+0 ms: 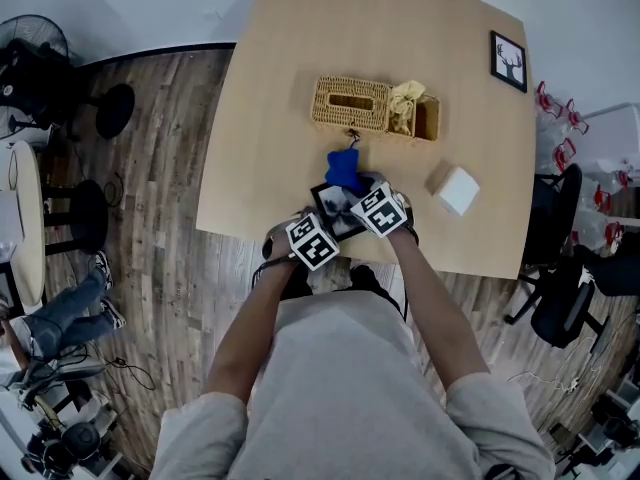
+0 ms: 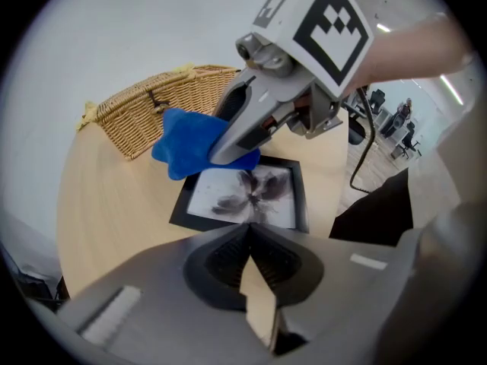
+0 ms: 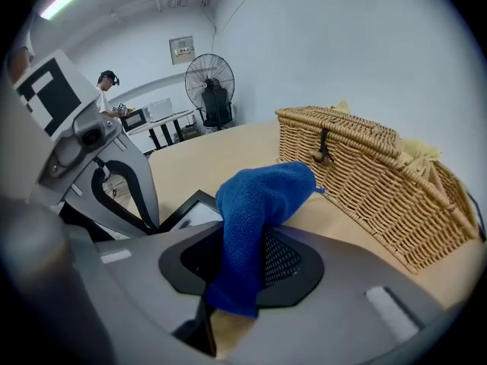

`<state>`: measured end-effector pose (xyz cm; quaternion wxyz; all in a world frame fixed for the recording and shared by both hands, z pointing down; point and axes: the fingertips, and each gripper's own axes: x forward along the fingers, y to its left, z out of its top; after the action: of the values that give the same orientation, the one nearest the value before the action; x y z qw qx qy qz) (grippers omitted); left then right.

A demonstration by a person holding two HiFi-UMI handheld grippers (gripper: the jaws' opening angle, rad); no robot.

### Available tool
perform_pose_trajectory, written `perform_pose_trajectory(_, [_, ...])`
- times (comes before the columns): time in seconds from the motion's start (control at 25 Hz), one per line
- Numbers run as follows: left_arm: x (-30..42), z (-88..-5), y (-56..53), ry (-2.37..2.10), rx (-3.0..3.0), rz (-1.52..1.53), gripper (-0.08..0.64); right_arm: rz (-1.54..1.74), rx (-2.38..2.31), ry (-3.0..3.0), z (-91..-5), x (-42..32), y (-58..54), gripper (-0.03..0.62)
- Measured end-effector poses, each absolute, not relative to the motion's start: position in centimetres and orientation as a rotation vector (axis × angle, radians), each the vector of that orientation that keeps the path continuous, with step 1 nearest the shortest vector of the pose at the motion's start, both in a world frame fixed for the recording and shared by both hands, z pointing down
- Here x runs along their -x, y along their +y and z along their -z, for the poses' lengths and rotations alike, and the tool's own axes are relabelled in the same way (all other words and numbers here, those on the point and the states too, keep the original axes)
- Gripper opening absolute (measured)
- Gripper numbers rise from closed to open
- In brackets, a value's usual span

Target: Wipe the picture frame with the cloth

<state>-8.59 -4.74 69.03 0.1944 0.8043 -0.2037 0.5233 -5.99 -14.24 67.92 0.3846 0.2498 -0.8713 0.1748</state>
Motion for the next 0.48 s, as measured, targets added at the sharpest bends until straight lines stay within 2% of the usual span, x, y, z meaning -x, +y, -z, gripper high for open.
perform_pose_trajectory(0.48, [8.6,-69.0,-4.9,-0.561,-2.267,-1.483,0.052,-0.427,-0.633,-2.218,-67.9,4.9,-12.8,0.107])
